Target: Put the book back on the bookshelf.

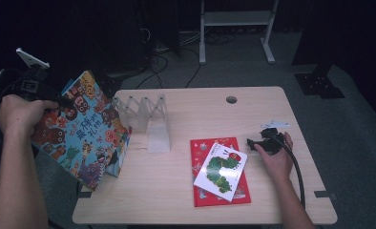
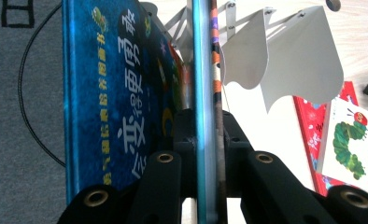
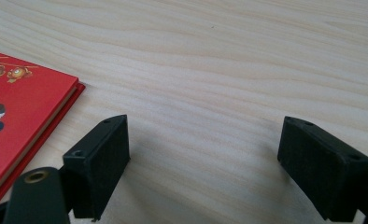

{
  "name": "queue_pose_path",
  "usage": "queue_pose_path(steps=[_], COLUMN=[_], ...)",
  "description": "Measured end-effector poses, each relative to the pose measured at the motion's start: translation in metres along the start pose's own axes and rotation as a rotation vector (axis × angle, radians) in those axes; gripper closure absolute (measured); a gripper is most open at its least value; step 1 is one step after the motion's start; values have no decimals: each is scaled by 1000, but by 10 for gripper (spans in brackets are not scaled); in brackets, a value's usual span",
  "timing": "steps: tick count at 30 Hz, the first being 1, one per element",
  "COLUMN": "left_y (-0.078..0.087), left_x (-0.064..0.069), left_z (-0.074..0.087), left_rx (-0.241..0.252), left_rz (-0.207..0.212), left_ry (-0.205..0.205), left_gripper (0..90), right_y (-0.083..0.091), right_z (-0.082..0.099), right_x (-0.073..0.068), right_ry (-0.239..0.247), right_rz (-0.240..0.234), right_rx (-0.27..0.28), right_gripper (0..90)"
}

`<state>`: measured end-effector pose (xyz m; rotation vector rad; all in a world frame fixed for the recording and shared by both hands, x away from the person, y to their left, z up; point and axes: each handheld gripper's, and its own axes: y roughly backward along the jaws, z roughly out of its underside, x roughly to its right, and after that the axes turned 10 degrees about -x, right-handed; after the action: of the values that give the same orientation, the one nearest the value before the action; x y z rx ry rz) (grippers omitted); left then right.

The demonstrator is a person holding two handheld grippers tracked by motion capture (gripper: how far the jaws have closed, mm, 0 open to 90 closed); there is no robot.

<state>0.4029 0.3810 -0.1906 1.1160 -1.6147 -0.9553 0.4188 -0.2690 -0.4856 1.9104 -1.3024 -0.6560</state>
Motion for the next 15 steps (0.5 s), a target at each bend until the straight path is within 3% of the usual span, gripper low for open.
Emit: queue_pose_path(steps=[15], left_y=[-19], left_x=[0], left_z=[-4], left_rx=[42], left_rz=[-8], left_ry=[41], left_gripper=[803], right_y=[0], right_z=[0], right_x=[0], right_ry=[0], right_rz=[0], right_rx=[0], right_gripper=[155])
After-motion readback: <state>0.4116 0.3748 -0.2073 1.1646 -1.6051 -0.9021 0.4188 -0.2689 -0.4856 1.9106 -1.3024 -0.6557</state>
